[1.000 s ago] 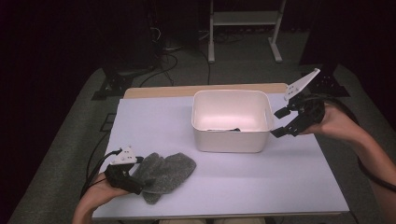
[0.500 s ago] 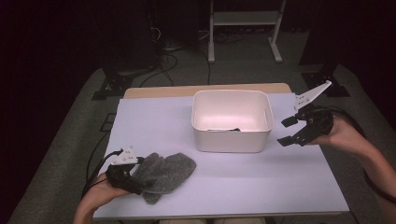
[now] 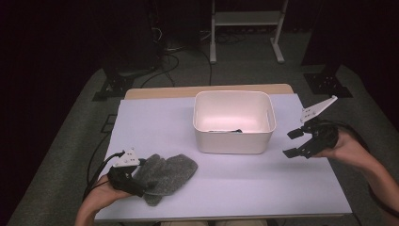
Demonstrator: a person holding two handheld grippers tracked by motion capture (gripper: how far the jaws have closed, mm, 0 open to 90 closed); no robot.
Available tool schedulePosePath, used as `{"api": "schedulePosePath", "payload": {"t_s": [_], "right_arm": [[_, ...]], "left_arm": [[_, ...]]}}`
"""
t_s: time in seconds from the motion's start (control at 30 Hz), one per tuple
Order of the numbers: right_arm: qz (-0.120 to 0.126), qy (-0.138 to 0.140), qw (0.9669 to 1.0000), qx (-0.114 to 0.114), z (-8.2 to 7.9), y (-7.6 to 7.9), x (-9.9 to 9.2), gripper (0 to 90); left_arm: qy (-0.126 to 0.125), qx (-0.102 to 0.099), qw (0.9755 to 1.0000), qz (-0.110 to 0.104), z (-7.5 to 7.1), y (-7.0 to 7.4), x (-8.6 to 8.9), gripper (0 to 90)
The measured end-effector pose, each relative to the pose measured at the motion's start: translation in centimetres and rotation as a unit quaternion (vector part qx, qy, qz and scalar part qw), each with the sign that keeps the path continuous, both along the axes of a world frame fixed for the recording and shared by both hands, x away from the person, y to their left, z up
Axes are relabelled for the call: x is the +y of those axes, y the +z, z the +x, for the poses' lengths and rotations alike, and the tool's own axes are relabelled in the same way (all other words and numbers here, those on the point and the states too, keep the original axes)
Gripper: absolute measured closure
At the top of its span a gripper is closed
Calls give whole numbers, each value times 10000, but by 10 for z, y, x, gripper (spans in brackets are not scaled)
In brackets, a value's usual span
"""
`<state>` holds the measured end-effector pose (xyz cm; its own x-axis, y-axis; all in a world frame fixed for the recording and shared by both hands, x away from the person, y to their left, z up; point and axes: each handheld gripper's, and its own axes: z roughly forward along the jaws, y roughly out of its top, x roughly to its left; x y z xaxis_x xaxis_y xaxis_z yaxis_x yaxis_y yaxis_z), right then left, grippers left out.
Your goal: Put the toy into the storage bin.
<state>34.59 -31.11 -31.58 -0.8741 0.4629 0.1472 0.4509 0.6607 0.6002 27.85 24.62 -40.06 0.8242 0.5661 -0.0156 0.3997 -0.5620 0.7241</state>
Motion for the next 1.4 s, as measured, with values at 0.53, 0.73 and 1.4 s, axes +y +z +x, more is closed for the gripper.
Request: {"api": "schedulePosePath", "payload": {"t_s": [0.53, 0.73, 1.4], "right_arm": [[147, -185, 9997, 118, -11, -28, -12, 169], [264, -284, 9991, 182, -17, -42, -16, 169], [575, -602, 9957, 399, -39, -92, -29, 169]], "left_arm": [[56, -61, 9999, 59, -1, 1, 0, 70], [64, -66, 9999, 76, -1, 0, 0, 70], [-7, -158, 9998, 71, -3, 1, -8, 70]]}}
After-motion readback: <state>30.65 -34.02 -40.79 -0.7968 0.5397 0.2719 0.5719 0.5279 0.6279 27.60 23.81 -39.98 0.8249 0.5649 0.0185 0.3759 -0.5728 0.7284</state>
